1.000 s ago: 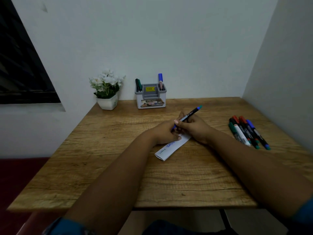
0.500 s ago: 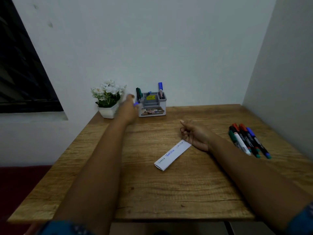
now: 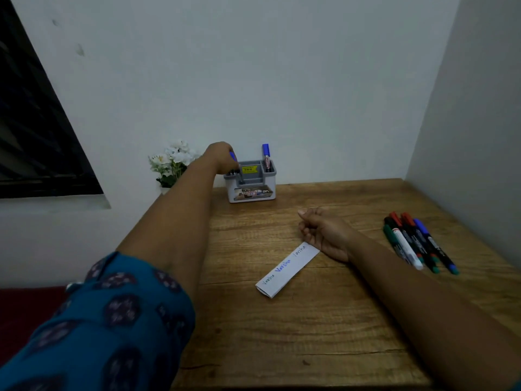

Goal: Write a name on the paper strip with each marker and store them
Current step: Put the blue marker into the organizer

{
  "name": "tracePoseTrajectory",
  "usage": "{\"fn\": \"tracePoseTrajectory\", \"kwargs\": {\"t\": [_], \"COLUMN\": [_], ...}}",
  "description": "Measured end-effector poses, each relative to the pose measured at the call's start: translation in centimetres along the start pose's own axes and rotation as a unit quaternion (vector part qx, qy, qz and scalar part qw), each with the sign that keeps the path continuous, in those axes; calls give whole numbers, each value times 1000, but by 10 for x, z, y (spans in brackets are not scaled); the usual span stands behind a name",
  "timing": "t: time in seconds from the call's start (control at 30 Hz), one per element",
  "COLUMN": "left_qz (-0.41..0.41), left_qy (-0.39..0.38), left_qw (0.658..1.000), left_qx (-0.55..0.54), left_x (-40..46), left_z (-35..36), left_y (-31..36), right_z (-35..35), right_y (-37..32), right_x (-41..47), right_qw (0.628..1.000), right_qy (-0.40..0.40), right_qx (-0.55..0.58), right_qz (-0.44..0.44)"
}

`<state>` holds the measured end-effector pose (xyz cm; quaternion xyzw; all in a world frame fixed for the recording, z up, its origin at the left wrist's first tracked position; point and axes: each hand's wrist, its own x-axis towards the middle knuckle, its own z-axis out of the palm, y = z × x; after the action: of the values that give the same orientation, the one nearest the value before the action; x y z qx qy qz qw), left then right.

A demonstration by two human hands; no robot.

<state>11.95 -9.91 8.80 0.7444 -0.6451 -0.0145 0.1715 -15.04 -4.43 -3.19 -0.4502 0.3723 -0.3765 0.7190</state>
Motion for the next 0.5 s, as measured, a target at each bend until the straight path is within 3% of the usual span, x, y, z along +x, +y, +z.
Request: {"fn": "tracePoseTrajectory", "kwargs": {"t": [0.1,0.2,0.37,0.5], "left_qz": [-44,-74,43,90], "left_qy": [-15,31,158,7], "left_qw": [999,997,982,985], "left_qx": [-9,-21,-95,-145], "left_x": [5,1,-41,-102], "left_z": [5,11,34,79], "left_y": [5,12,56,90], "right_z": [1,1,7,7], "right_y": [0,-1,-1,0], "right_x": [0,-1,-7,-9], "right_qw": [1000,1000,998,999], "right_qy": [1,1,8,17], "right_qx": [-7,-9,-55,-28], "right_qz": [-3,-6,-21,-31]}}
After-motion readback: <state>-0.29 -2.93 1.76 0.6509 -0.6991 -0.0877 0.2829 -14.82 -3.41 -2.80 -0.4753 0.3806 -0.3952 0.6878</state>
